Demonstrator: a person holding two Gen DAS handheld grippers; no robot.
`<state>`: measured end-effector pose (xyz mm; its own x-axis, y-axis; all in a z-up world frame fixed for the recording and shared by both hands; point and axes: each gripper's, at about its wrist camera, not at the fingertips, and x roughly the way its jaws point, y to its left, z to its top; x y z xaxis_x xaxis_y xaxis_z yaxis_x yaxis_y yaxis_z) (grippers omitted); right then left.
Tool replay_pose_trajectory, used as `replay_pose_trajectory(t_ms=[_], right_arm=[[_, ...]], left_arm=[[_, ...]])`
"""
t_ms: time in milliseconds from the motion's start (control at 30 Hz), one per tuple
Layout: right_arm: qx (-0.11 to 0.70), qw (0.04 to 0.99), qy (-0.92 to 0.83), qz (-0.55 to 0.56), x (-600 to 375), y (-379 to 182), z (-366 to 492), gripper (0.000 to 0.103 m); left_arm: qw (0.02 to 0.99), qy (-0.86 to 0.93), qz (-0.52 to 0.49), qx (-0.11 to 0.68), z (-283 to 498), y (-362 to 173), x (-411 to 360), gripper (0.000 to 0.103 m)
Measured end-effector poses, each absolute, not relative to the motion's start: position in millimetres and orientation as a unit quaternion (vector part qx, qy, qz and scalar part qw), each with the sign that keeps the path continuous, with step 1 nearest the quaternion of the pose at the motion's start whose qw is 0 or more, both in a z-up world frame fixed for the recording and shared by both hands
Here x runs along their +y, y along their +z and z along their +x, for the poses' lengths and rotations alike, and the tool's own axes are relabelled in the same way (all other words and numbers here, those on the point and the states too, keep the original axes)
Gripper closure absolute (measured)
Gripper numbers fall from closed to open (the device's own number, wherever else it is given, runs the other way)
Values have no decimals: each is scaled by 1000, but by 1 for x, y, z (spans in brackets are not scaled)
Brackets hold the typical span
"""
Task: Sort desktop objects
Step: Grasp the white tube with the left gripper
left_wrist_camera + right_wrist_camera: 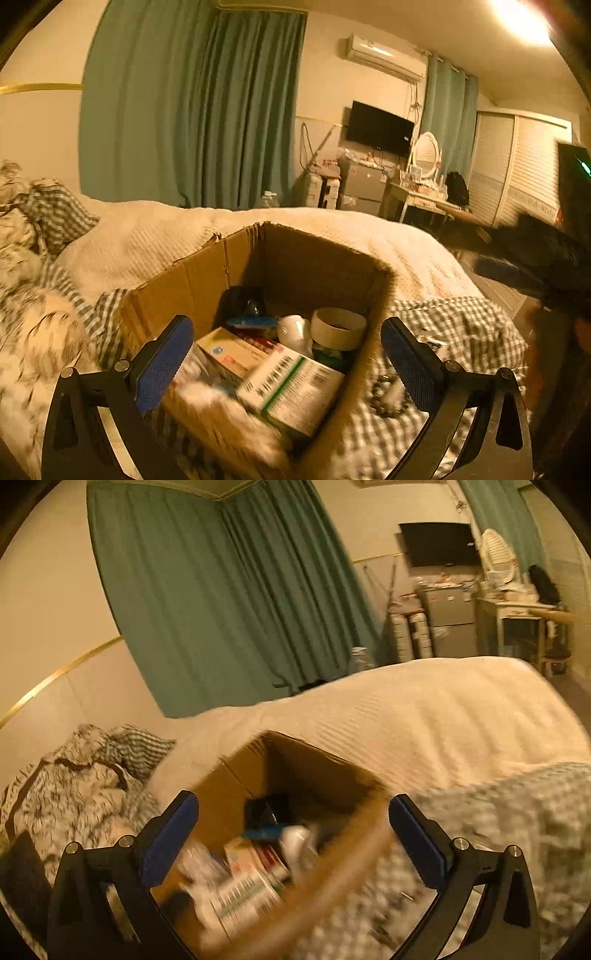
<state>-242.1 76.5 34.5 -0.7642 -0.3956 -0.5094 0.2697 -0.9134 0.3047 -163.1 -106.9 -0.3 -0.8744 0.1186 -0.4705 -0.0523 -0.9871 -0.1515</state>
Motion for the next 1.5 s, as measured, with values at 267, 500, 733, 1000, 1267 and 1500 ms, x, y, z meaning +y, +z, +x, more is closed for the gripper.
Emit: replay_pose_trajectory(t_ms=[267,500,733,1000,1267,1500], right_arm=[[-68,70,-947,308,178,47,-124,0],[-80,80,-936,333,220,20,-84,0],[-82,109,-927,349,231,-33,-105,0],[-76,98,-922,367,248,-76,-181,6],[-113,87,-912,385,277,-92,-236,11],[-105,104,-887,437,250,-120,-306,40]], left_arm=[[129,934,-327,-65,-104,4,-40,0],[32,918,-392,-52,-97,-64,-10,0],[8,904,-428,7,-130,-111,12,0],[69,899,-431,41,-186,-130,69,0],[131,891,-419,113,-257,-156,110,29],[168,887,-420,88,-278,-168,107,83]])
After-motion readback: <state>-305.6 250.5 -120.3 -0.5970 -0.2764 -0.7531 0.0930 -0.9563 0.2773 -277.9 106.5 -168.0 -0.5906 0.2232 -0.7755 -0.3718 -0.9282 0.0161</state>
